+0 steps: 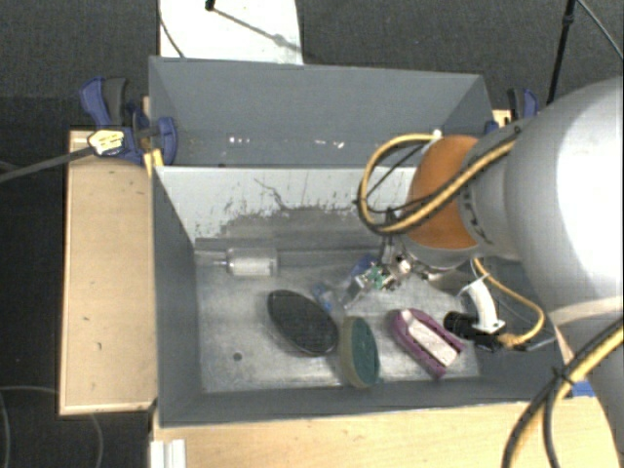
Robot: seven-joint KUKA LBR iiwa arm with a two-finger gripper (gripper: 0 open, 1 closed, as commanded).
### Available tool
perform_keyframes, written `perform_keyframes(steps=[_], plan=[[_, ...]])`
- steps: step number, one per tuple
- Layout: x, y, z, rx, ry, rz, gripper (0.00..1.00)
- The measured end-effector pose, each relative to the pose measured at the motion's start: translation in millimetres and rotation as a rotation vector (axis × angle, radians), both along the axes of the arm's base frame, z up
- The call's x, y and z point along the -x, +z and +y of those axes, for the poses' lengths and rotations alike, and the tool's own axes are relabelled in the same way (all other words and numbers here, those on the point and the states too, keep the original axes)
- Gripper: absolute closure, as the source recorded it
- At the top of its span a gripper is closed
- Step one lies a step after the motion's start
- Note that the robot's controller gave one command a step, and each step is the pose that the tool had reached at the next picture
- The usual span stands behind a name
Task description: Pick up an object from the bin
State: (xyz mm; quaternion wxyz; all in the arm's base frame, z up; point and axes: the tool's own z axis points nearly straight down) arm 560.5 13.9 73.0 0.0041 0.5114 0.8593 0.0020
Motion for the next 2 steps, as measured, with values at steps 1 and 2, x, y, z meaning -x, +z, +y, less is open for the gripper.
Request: perform_keyframes(steps=[1, 2], plan=[[-1.3, 1.2, -0.3, 0.0, 0.006, 0.003, 0.0], [-3.2, 4.2, -1.3, 0.002, 0.007, -0.002, 1.0]])
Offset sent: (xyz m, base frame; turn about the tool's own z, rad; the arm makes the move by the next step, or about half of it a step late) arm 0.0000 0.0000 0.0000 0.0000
